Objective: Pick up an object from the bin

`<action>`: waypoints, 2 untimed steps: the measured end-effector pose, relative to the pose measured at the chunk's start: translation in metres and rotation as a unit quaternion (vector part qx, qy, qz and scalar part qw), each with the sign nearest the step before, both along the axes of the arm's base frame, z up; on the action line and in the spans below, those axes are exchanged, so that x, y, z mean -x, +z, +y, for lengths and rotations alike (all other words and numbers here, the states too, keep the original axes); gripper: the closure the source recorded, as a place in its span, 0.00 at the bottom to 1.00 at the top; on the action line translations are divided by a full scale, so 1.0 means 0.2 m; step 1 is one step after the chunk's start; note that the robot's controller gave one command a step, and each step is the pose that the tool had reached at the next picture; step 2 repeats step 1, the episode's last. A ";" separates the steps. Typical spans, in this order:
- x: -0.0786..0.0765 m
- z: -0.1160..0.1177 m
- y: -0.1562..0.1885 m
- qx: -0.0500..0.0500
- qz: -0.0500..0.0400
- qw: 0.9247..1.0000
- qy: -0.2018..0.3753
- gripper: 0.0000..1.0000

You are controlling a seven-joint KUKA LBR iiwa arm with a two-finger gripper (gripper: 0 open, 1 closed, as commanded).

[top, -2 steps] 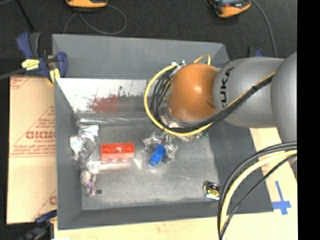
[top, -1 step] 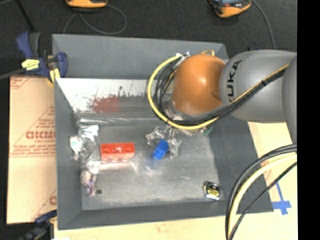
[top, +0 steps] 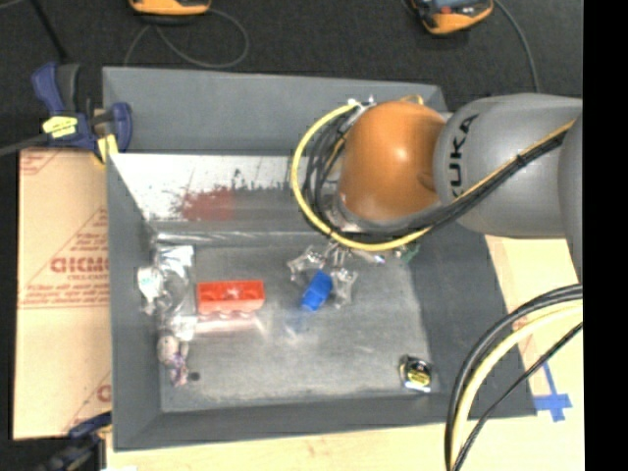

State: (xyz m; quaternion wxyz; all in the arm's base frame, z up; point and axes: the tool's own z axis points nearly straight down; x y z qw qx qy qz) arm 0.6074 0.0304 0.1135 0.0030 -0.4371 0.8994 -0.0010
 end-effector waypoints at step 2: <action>-0.02 0.00 0.45 0.000 -0.003 1.000 -0.002 1.00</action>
Offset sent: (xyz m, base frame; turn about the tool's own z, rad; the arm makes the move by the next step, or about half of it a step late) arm 0.0000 -0.0001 0.0844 0.0000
